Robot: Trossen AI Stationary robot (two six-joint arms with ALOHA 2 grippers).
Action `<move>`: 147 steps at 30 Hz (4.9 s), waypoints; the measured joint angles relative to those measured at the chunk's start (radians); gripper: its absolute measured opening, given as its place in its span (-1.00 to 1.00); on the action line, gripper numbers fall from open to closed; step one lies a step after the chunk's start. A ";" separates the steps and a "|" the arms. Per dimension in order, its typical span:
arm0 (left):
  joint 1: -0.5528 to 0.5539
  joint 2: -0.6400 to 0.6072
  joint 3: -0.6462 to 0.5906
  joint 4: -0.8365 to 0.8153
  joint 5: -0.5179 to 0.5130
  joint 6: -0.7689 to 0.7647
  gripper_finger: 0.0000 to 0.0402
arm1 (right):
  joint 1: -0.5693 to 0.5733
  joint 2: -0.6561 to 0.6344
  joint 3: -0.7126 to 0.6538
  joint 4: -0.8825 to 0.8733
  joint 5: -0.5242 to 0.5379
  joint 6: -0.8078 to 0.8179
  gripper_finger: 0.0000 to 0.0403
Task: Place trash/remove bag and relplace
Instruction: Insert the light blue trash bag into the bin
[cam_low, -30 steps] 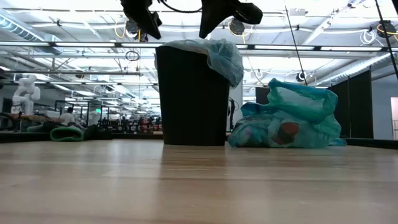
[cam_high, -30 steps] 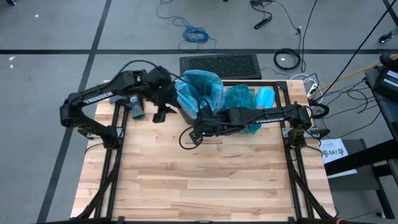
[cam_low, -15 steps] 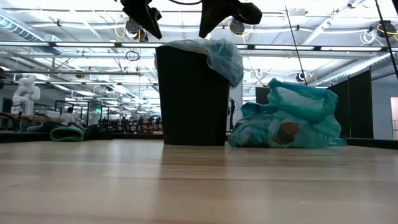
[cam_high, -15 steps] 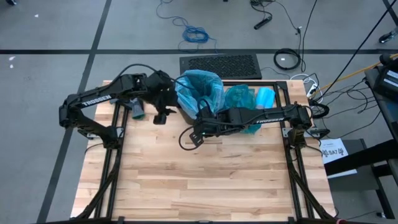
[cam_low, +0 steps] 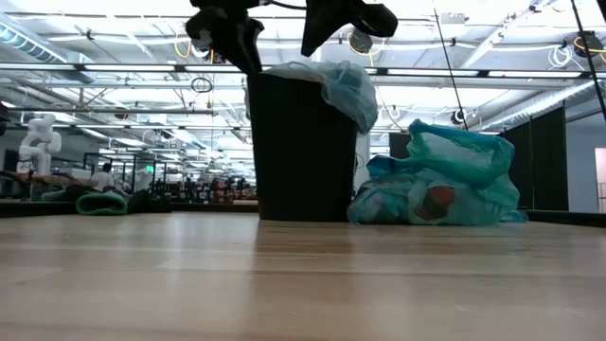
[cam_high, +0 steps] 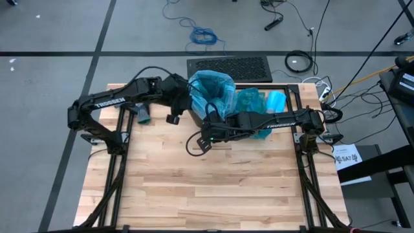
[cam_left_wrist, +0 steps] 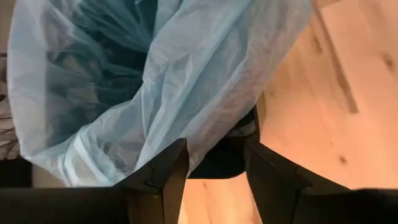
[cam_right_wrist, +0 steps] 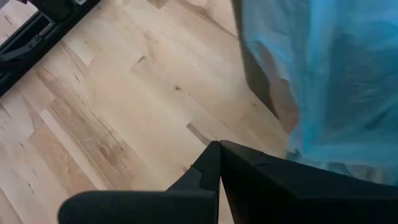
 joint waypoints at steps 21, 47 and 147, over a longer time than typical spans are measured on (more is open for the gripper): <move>-0.041 -0.017 -0.005 0.005 -0.065 -0.069 -0.98 | 0.002 0.000 0.000 0.023 -0.024 -0.007 -1.00; -0.070 -0.112 -0.004 -0.058 -0.061 -0.174 -0.97 | 0.022 -0.102 -0.001 0.067 -0.023 -0.025 -1.00; -0.255 -0.045 -0.003 -0.144 -0.165 -0.362 -0.98 | 0.365 -0.448 -0.400 -0.015 0.358 0.455 -1.00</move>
